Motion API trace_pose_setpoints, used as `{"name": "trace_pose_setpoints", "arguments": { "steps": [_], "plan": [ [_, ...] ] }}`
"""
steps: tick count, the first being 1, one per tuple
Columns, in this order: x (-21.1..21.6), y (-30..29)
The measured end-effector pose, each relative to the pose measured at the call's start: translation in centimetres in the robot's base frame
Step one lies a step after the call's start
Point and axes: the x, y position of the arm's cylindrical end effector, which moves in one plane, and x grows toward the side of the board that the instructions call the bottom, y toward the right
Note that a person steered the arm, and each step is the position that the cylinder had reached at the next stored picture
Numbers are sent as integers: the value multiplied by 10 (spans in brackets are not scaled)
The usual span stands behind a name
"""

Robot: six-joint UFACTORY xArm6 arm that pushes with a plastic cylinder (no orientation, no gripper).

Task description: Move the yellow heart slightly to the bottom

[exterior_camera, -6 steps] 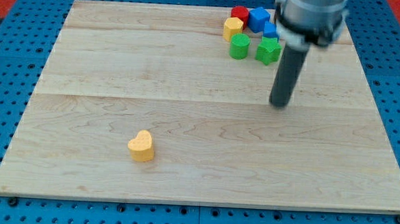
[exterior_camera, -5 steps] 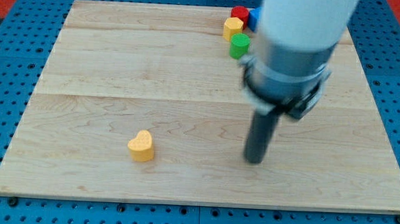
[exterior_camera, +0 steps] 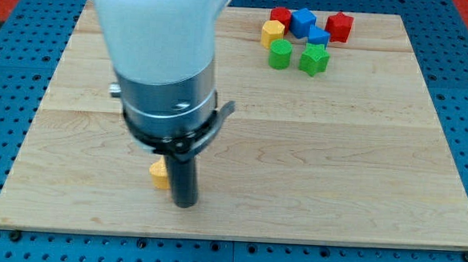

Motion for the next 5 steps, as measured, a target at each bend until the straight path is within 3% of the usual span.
{"name": "trace_pose_setpoints", "arguments": {
  "steps": [1,2,3,5],
  "plan": [
    [-24,-45],
    [-79,8],
    [-104,45],
    [-36,-9]
  ]
}}
